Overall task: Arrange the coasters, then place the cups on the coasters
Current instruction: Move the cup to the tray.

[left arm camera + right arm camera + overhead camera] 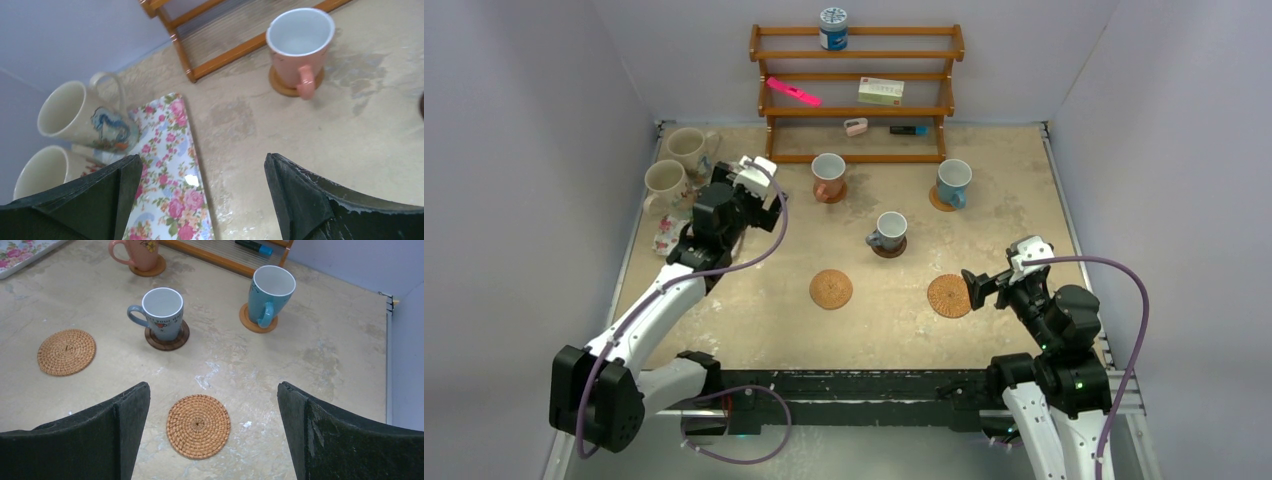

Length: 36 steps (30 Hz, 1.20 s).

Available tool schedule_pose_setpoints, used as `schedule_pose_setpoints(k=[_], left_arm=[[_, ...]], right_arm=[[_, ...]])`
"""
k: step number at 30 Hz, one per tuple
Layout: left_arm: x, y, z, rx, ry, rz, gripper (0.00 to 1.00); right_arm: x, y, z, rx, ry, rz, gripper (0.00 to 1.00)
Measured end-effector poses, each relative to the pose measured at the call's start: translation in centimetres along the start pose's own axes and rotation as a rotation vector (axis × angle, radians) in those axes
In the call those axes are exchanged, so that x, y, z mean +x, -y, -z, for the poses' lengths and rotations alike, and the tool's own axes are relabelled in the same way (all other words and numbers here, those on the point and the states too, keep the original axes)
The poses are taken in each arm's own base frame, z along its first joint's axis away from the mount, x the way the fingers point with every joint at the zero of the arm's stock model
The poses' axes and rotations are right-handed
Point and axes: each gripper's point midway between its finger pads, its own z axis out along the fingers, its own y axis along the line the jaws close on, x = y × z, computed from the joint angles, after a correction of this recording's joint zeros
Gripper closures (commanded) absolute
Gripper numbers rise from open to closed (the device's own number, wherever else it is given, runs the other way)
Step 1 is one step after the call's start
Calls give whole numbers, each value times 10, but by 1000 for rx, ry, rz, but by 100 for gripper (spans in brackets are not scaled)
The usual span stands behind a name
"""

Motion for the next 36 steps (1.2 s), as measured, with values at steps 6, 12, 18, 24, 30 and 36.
schedule_pose_setpoints(k=[6, 12, 18, 24, 30, 36], left_arm=[[19, -35, 0, -138, -64, 42, 0], [26, -72, 6, -284, -78, 92, 0], [30, -92, 11, -367, -82, 120, 0], [37, -109, 16, -421, -90, 156, 0], [40, -123, 18, -455, -83, 189, 0], [54, -129, 12, -436, -99, 218, 0]], right_arm=[[0, 0, 0, 0, 0, 0, 1], [0, 0, 0, 0, 0, 0, 1], [0, 0, 1, 0, 3, 1, 1], [0, 0, 1, 0, 3, 1, 1], [0, 0, 1, 0, 3, 1, 1], [0, 0, 1, -1, 3, 2, 1]])
